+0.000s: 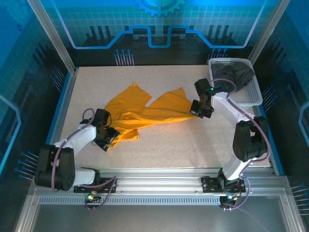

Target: Fold and stack the t-shirts

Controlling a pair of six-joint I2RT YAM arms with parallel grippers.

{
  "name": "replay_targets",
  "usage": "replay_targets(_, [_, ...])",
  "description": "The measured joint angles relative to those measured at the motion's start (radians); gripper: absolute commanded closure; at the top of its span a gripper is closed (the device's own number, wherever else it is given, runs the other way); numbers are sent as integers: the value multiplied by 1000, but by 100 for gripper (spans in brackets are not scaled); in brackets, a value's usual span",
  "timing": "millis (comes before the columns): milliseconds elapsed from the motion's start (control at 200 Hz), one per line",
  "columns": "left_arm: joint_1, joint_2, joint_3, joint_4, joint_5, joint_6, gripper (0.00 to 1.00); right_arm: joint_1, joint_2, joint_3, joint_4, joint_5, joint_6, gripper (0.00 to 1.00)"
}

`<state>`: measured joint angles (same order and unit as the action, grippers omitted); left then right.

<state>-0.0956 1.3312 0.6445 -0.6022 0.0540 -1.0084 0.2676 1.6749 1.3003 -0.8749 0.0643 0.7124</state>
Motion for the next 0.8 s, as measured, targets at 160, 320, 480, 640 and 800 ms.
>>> replay_targets(160, [-11, 65, 19, 15, -16, -23, 76, 1, -14, -7, 1, 0, -3, 100])
replay_targets(320, [-25, 79, 42, 14, -31, -26, 100, 1, -29, -2, 3, -4, -7, 100])
replay_targets(480, [-39, -25, 131, 86, -32, -40, 100, 0, -37, 84, 1, -4, -22, 100])
replay_targets(640, [-37, -125, 350, 159, -39, -40, 100, -6, -48, 257, 3, -13, -30, 100])
replay_targets(800, [-22, -208, 431, 179, -63, -42, 100, -34, -48, 419, -16, -20, -24, 100])
